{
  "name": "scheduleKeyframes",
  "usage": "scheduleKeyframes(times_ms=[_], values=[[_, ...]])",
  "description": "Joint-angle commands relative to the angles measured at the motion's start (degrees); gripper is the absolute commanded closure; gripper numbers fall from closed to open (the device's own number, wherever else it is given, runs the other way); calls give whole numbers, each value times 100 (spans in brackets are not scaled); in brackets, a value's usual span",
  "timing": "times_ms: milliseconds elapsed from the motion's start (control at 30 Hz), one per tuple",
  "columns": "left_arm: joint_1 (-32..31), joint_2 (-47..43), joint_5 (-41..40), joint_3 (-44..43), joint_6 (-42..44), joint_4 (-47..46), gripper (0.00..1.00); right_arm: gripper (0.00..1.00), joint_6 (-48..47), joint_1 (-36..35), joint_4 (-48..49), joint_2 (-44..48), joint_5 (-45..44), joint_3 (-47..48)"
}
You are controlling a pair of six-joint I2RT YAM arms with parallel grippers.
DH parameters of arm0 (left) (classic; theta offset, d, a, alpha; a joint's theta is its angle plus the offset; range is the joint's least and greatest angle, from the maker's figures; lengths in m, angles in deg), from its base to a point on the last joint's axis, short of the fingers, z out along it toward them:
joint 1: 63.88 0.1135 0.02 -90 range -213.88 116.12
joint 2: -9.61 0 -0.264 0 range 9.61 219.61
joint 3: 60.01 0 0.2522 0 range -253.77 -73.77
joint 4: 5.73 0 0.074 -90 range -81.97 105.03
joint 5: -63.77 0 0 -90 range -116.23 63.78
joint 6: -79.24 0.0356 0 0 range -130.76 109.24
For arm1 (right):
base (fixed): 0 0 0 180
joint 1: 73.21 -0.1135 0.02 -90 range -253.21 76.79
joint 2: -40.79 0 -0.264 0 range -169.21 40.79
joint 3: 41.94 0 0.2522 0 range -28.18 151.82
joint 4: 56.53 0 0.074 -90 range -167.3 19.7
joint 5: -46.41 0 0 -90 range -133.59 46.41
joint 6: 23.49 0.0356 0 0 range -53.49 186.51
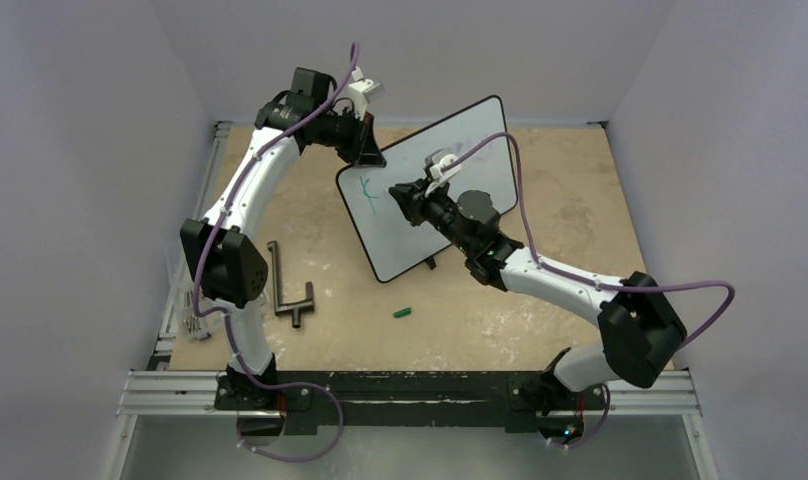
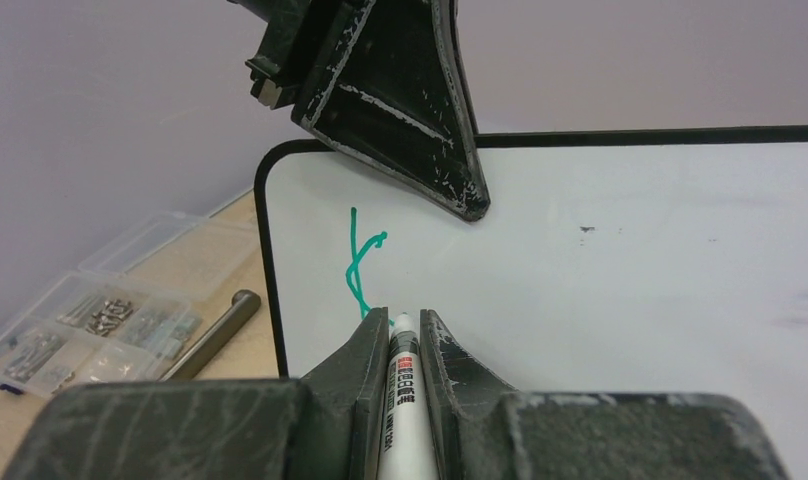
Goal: Write a sentence on the whiteboard
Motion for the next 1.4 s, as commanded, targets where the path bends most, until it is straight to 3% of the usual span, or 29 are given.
scheduleKeyframes(times_ms=[0, 1000, 1367], values=[[-217, 224, -1060, 295, 634, 812, 100, 100, 105, 26, 263, -137, 128, 233], [-296, 180, -1139, 358, 669, 791, 100, 100, 106, 255, -44, -684, 109, 1007], [-298, 163, -1136, 334, 652, 789, 100, 100, 92, 263, -94, -629, 132, 883]])
